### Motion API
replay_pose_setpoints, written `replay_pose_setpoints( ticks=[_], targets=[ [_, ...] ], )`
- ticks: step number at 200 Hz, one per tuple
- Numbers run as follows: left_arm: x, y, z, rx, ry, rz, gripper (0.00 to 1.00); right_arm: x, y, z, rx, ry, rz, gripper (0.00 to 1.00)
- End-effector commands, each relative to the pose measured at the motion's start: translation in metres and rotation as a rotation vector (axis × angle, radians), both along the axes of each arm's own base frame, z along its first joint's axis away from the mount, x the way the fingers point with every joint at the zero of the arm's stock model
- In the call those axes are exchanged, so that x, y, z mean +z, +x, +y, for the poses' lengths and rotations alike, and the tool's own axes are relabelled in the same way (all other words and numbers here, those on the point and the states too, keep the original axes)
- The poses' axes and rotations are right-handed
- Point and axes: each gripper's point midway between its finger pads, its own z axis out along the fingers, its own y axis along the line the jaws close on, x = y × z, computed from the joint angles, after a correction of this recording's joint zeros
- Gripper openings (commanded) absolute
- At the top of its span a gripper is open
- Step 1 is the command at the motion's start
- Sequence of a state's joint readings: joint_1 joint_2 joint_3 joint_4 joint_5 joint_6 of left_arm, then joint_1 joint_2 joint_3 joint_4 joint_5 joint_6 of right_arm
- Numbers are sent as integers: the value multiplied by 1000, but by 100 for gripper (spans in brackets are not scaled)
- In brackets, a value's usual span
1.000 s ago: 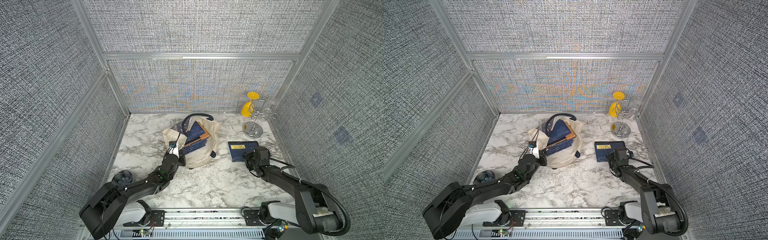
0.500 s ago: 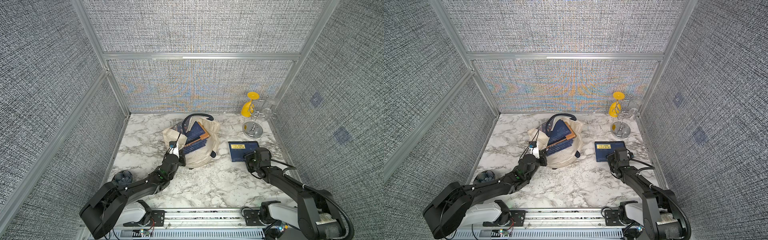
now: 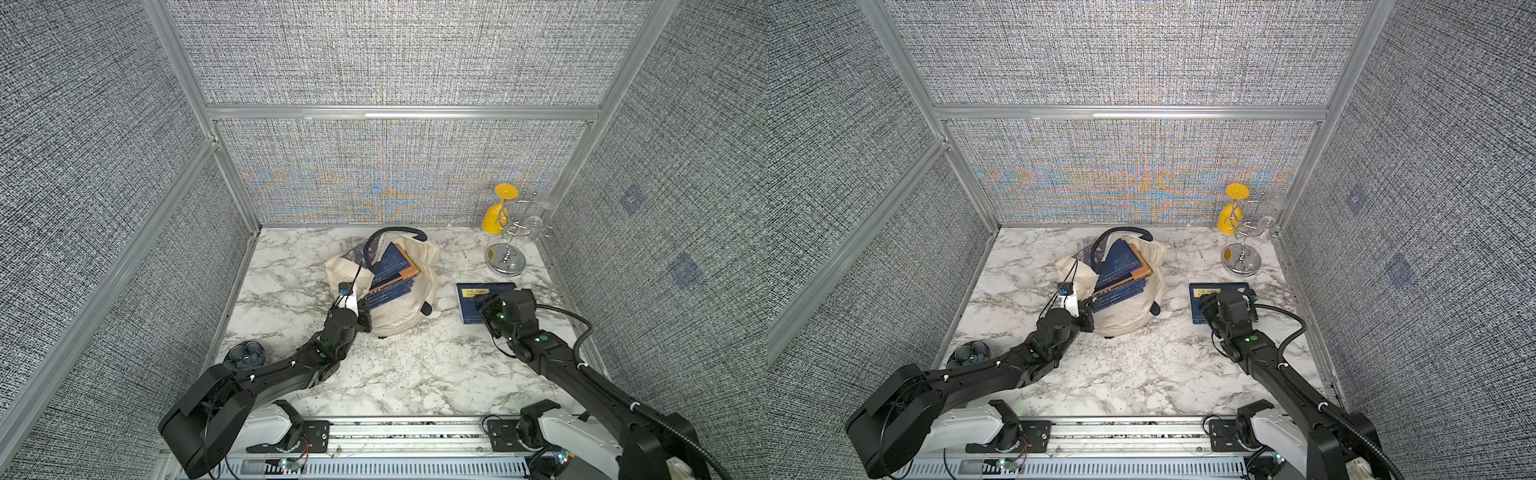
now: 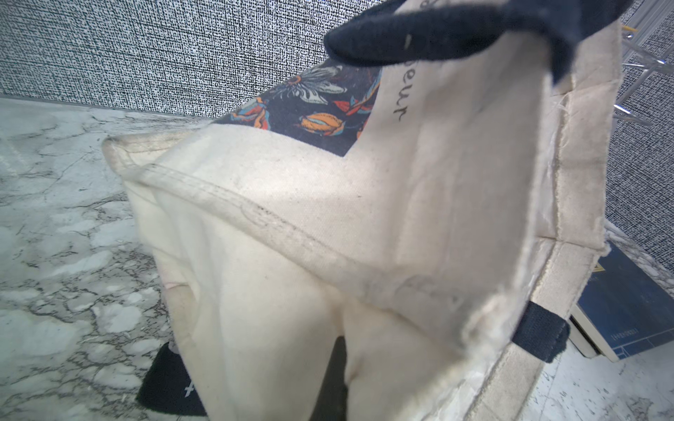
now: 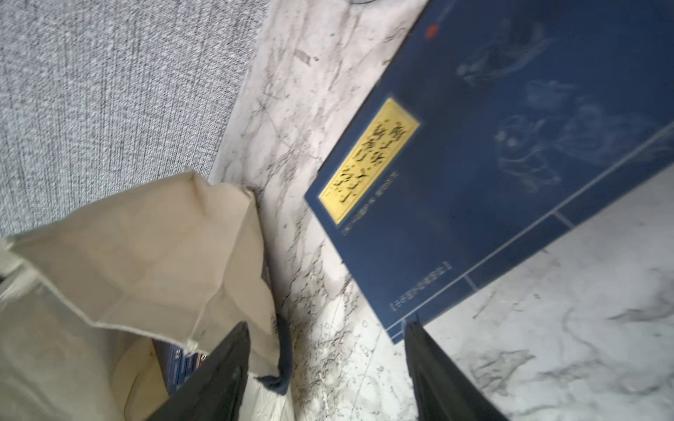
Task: Take out the books from the canvas bag
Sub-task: Place the book on the book, then pick up the book from the canvas bag.
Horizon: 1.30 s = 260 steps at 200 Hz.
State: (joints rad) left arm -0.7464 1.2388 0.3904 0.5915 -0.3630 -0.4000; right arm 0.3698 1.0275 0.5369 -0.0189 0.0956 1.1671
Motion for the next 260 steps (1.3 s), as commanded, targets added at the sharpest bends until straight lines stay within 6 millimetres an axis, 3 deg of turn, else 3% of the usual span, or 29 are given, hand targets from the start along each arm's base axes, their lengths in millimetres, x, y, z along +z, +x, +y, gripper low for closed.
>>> replay_pose_setpoints(
  ticks=[1,41,62,85,111,123,127,163,209,260],
  targets=[
    [10,1,-4,-18,-20,-29,0,12,3,25,73,-57,-36,69],
    [14,0,-4,-20,-23,-37,0,36,13,115,306,-31,-117,69],
    [14,-2,-4,-26,-25,-40,0,39,18,161,403,-21,-125,68],
    [14,-2,-3,-23,-22,-45,0,31,23,203,467,-6,-119,66],
    [15,-2,-3,-29,-25,-48,0,18,33,231,486,15,-103,63],
    [16,-3,-3,-32,-29,-51,0,3,37,236,482,11,-80,61],
    [16,-3,-4,-34,-29,-51,0,12,44,242,478,26,-97,60],
    [19,-4,-3,-38,-34,-59,0,-3,63,256,453,22,-89,54],
    [21,-4,-3,-39,-37,-63,0,-29,79,249,380,14,-32,49],
    [20,-5,-4,-44,-36,-61,0,-41,93,242,333,2,-21,45]
  ],
)
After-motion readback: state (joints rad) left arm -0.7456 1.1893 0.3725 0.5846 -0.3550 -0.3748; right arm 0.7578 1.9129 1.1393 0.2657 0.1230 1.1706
